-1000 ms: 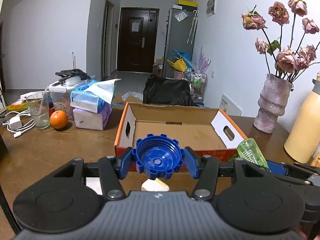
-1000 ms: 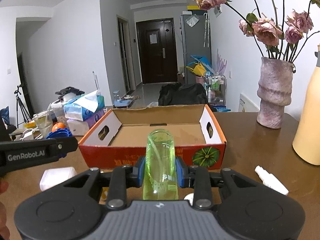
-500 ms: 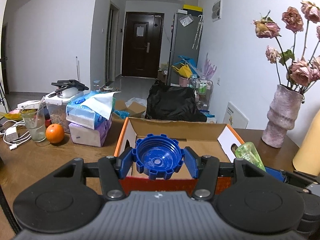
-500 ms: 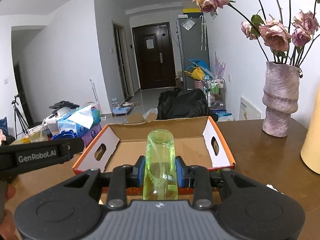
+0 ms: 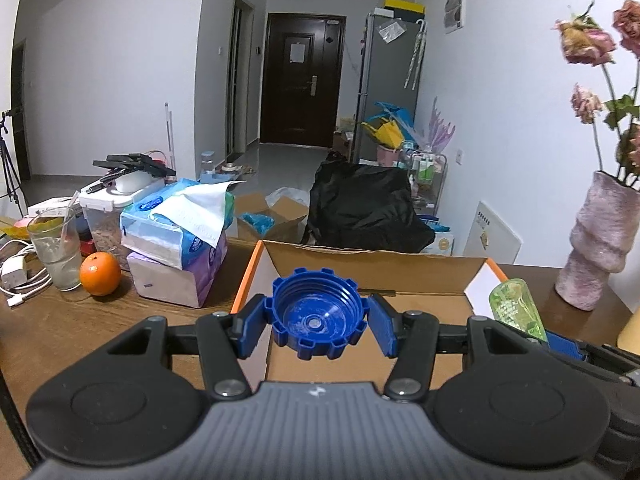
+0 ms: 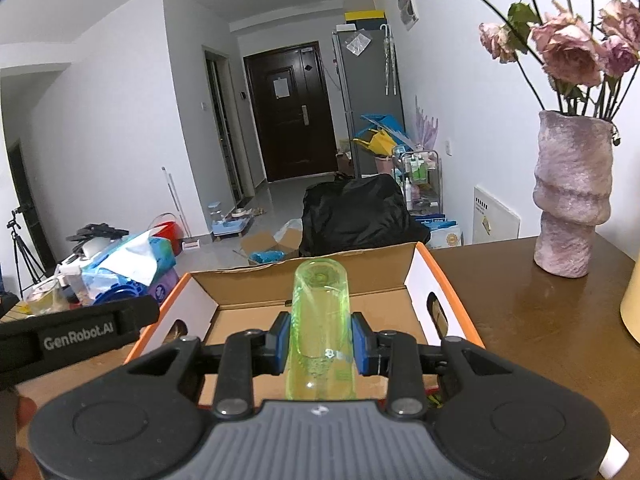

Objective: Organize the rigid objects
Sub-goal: 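Carry the blue cap and green bottle over the cardboard box with both tools, then open the left tool to drop the blue cap into the box while the right tool releases the bottle, then withdraw both tools from the box back toward the table objects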

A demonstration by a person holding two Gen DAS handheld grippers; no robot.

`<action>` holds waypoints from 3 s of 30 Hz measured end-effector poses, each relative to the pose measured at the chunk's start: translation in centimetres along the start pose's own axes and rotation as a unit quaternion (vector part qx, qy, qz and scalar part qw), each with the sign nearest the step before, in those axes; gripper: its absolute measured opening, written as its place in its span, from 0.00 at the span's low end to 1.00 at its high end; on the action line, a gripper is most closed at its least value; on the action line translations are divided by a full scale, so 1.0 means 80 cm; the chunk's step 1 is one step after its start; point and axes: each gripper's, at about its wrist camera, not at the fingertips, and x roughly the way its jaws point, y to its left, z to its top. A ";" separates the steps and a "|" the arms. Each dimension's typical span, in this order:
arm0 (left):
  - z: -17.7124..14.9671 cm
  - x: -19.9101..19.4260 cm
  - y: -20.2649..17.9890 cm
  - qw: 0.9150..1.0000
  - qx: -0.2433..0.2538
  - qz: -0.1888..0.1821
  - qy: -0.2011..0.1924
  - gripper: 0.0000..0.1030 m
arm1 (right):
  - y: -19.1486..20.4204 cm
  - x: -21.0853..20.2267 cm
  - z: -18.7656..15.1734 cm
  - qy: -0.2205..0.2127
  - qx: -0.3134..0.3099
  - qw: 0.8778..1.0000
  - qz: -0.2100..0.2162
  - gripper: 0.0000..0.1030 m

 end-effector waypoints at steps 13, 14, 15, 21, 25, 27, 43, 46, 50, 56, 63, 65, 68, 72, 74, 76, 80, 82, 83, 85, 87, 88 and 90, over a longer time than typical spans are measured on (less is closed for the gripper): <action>-0.001 0.064 -0.005 0.999 0.004 0.024 0.023 0.54 | -0.003 0.071 0.012 0.022 0.016 1.000 -0.006 0.29; -0.001 0.068 -0.005 0.999 0.004 0.025 0.026 0.54 | -0.004 0.076 0.012 0.025 0.017 1.000 -0.007 0.29; -0.001 0.071 -0.005 0.999 0.004 0.026 0.027 0.54 | -0.005 0.081 0.013 0.028 0.019 0.999 -0.007 0.29; -0.003 0.090 -0.006 0.999 0.004 0.031 0.038 0.54 | -0.015 0.101 0.017 0.037 0.026 0.999 -0.011 0.29; -0.005 0.097 -0.005 0.998 0.006 0.033 0.044 0.54 | -0.019 0.111 0.018 0.043 0.027 0.999 -0.011 0.29; -0.006 0.098 -0.005 0.998 0.007 0.033 0.045 0.54 | -0.021 0.114 0.019 0.046 0.027 0.999 -0.009 0.29; 0.001 0.083 0.011 0.998 -0.013 0.052 0.030 1.00 | -0.015 0.092 0.032 0.038 -0.012 0.998 -0.044 0.97; 0.001 0.080 0.009 0.998 -0.010 0.054 0.029 1.00 | -0.015 0.089 0.031 0.035 -0.008 0.999 -0.041 0.99; 0.001 0.077 0.008 0.998 -0.012 0.054 0.027 1.00 | -0.016 0.084 0.031 0.032 -0.006 0.999 -0.041 1.00; 0.001 0.069 0.013 0.998 -0.013 0.057 0.023 1.00 | -0.013 0.075 0.029 0.026 -0.010 0.999 -0.041 1.00; -0.002 0.048 0.018 0.998 -0.010 0.058 0.012 1.00 | -0.009 0.052 0.023 0.014 -0.020 0.999 -0.039 1.00; -0.004 0.042 0.020 0.998 -0.009 0.060 0.009 1.00 | -0.008 0.044 0.021 0.011 -0.021 0.999 -0.039 1.00; -0.007 0.030 0.024 0.998 -0.010 0.059 0.005 1.00 | -0.008 0.031 0.019 0.003 -0.021 0.999 -0.036 1.00; -0.010 0.011 0.030 0.998 -0.010 0.060 -0.004 1.00 | -0.005 0.008 0.014 -0.008 -0.025 0.999 -0.032 1.00; -0.013 -0.001 0.033 0.998 -0.009 0.059 -0.009 1.00 | -0.002 -0.003 0.011 -0.013 -0.028 0.999 -0.029 1.00; -0.016 -0.011 0.036 0.998 -0.008 0.059 -0.014 1.00 | 0.001 -0.015 0.007 -0.018 -0.030 0.999 -0.027 1.00; -0.023 -0.032 0.040 0.998 -0.004 0.058 -0.020 1.00 | 0.005 -0.036 -0.001 -0.026 -0.033 0.999 -0.023 1.00; -0.027 -0.043 0.042 0.998 -0.001 0.058 -0.022 1.00 | 0.008 -0.046 -0.006 -0.029 -0.034 0.999 -0.022 1.00; -0.029 -0.048 0.043 0.998 0.000 0.058 -0.024 1.00 | 0.009 -0.052 -0.009 -0.030 -0.034 0.999 -0.021 1.00; -0.033 -0.059 0.045 0.998 0.001 0.057 -0.026 1.00 | 0.011 -0.062 -0.013 -0.032 -0.035 0.999 -0.020 1.00; -0.037 -0.071 0.048 0.998 0.002 0.056 -0.028 1.00 | 0.012 -0.072 -0.018 -0.034 -0.035 0.999 -0.019 1.00; -0.040 -0.077 0.050 0.998 0.002 0.055 -0.030 1.00 | 0.014 -0.076 -0.020 -0.035 -0.036 0.999 -0.019 1.00; -0.043 -0.089 0.054 0.998 0.004 0.053 -0.031 1.00 | 0.016 -0.087 -0.025 -0.036 -0.038 0.998 -0.018 1.00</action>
